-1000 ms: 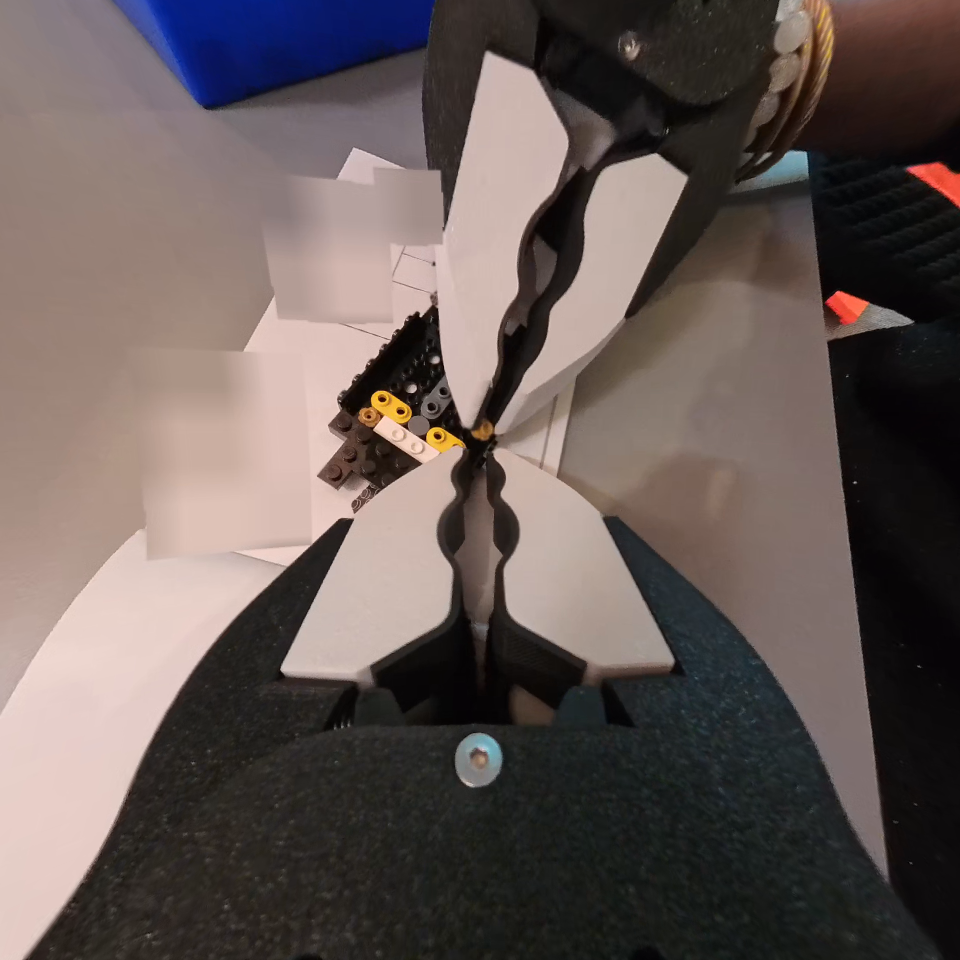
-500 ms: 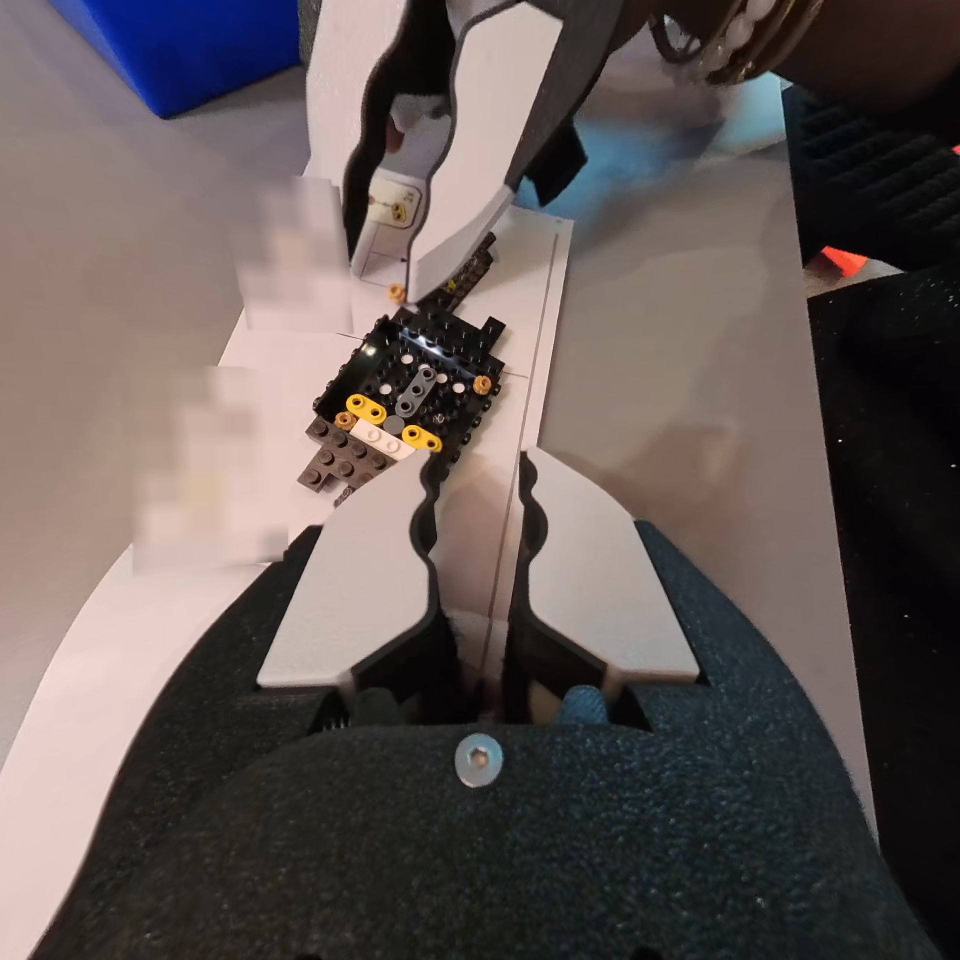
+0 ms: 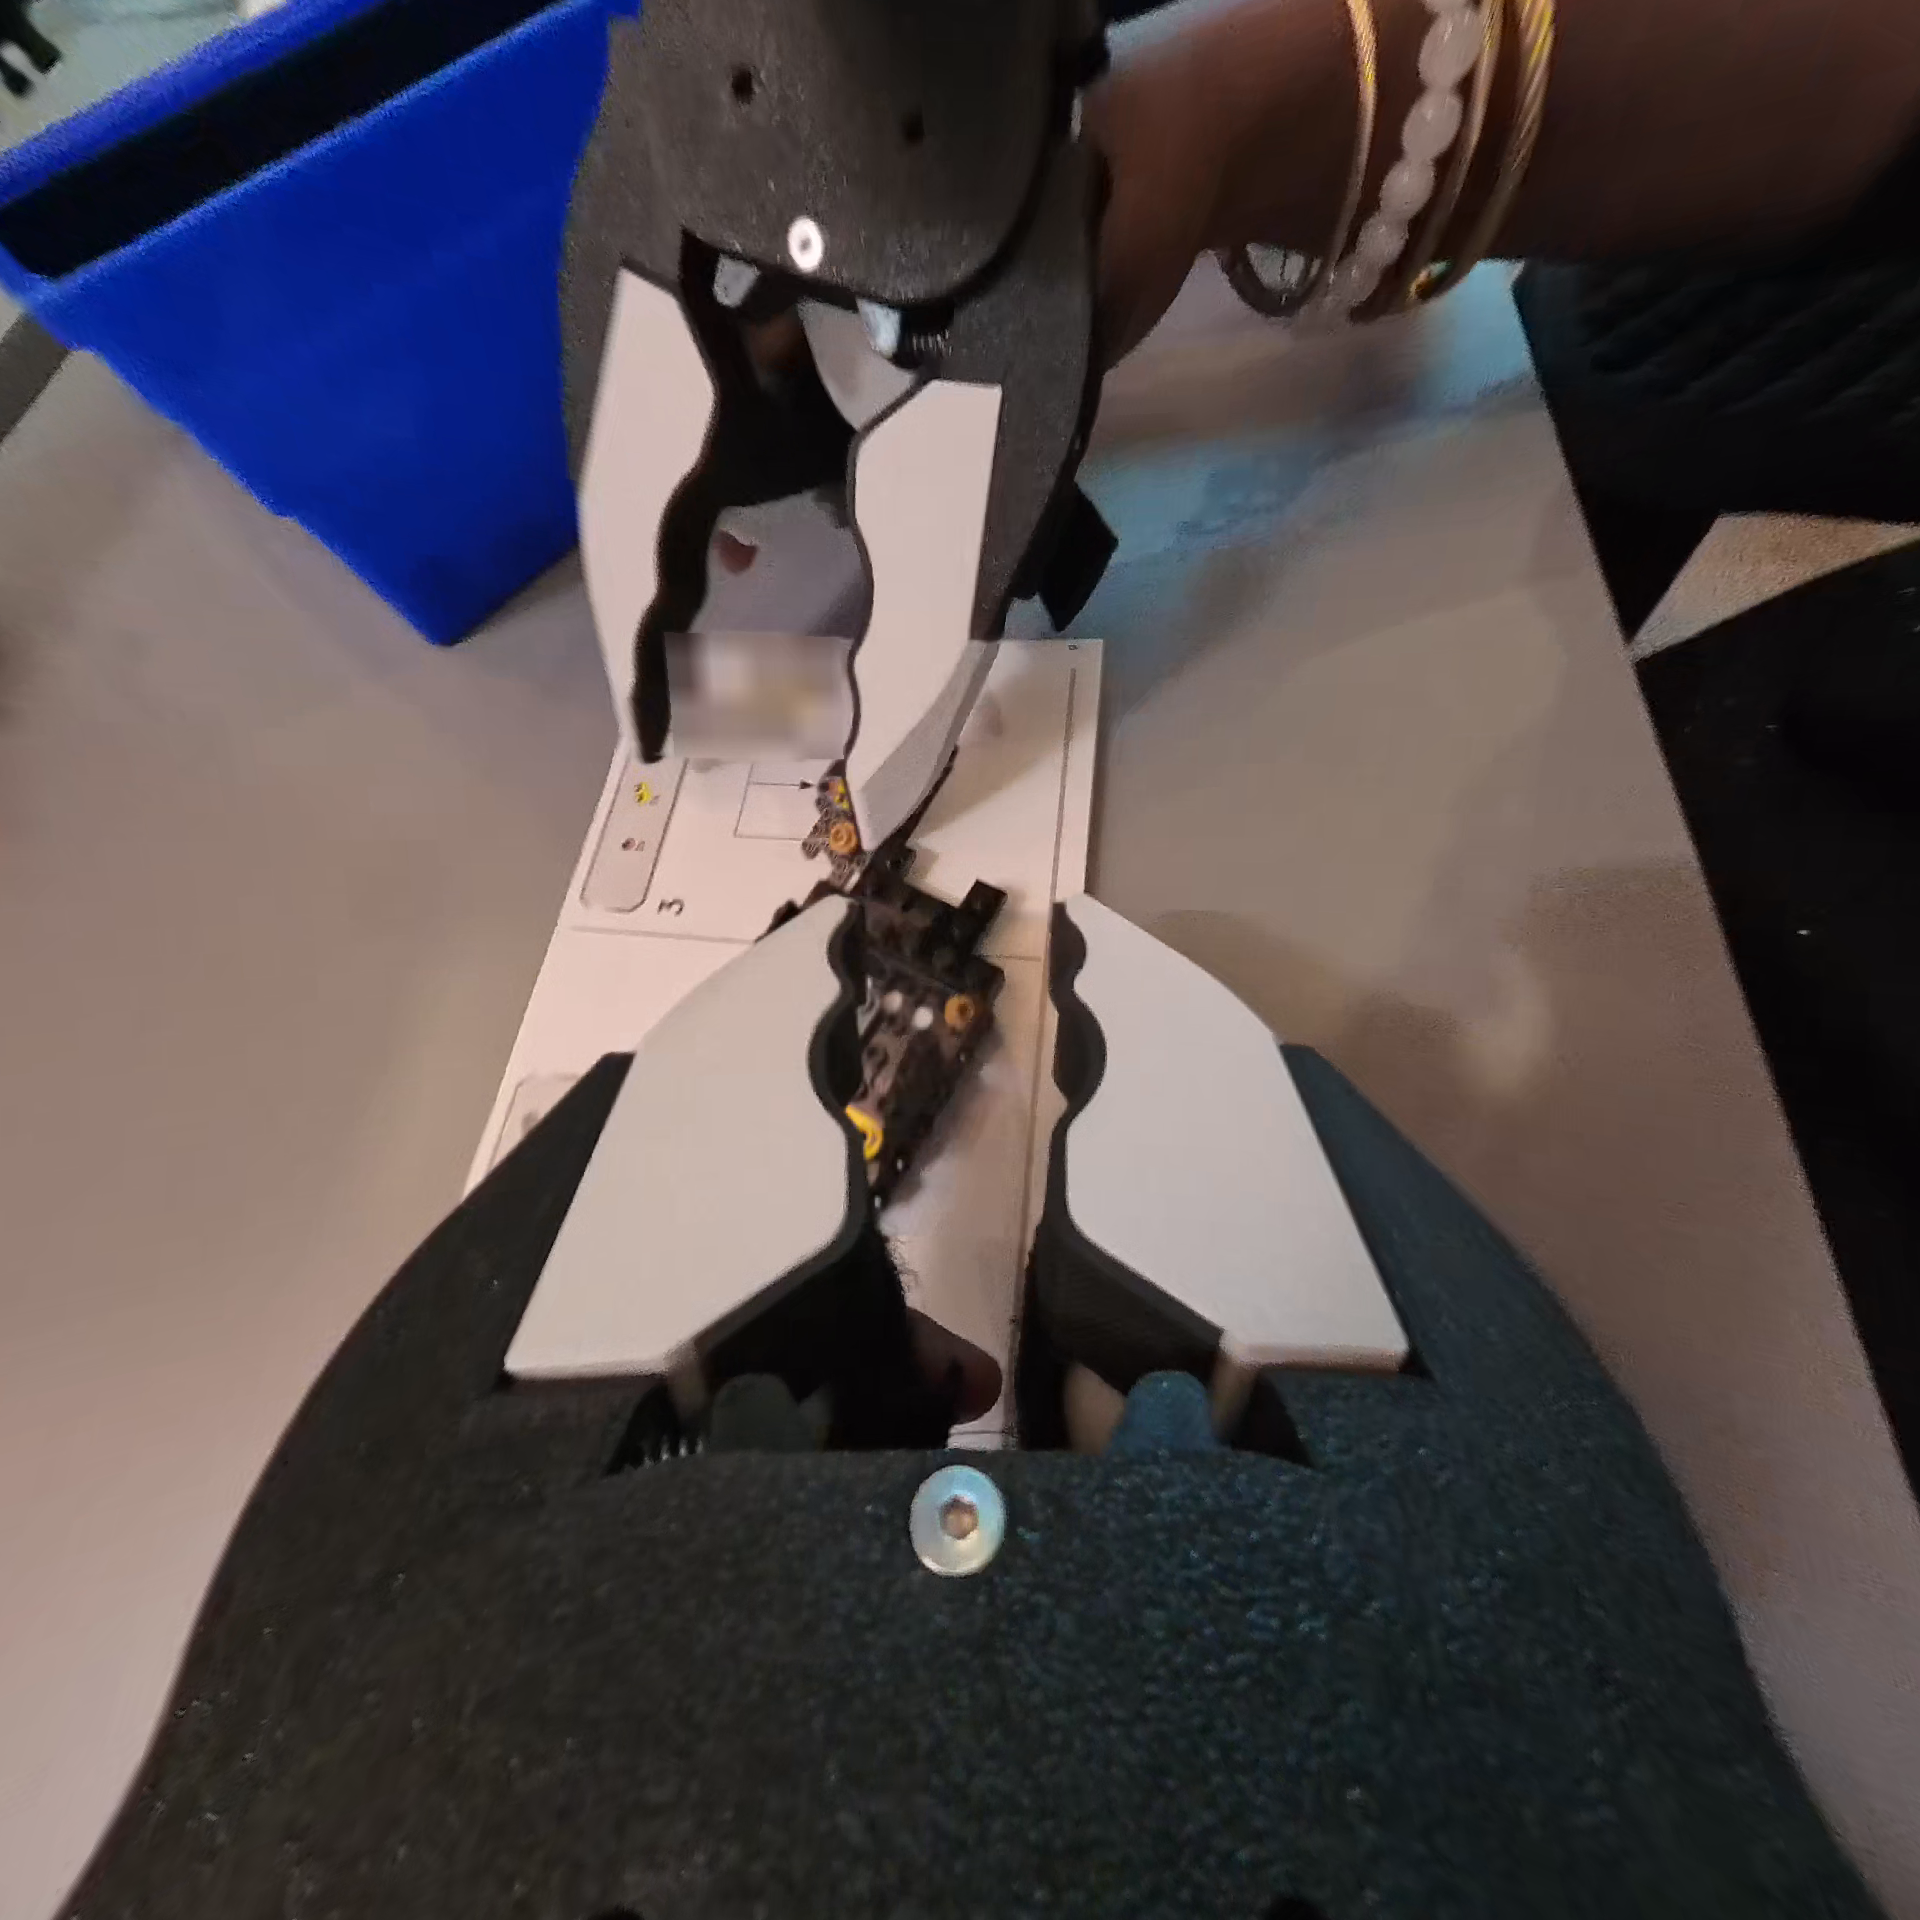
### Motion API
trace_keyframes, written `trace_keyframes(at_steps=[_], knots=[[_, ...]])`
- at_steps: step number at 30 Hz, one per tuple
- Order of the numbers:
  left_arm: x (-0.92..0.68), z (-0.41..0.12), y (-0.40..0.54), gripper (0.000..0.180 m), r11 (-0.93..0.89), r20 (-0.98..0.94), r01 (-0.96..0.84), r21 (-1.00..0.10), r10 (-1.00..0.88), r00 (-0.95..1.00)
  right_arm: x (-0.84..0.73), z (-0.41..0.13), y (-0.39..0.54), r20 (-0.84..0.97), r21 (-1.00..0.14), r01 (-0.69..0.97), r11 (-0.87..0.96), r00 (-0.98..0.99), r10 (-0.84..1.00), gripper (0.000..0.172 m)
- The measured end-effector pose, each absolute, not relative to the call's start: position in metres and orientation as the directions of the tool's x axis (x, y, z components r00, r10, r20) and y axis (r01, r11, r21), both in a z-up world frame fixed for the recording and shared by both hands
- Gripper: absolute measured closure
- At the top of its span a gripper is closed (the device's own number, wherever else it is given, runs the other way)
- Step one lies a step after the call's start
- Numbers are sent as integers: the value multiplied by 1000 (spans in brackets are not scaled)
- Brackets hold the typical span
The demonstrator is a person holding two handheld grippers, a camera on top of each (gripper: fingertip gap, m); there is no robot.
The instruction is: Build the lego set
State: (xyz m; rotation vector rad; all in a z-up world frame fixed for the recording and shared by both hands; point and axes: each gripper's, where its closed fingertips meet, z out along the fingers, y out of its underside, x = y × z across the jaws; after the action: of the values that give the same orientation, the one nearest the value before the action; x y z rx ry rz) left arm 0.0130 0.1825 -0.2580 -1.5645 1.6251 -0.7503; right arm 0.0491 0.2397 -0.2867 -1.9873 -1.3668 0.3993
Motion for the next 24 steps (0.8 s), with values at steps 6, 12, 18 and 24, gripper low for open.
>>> trace_keyframes(at_steps=[6,12,18,24], knots=[[41,-278,188,137,93,-58,-692,-716,-996,-74,46,-284,240,210,-721,686,-100,354,911,115],[51,-292,182,129,55,22,-744,-666,-995,-94,48,-279,236,210,-750,657,-79,350,913,114],[37,-263,185,120,54,-14,-648,-760,-998,-67,52,-255,227,159,-832,548,-86,385,909,123],[-30,-206,223,125,-4,-76,-467,-884,-986,151,24,-283,198,75,-784,583,-211,427,901,104]])
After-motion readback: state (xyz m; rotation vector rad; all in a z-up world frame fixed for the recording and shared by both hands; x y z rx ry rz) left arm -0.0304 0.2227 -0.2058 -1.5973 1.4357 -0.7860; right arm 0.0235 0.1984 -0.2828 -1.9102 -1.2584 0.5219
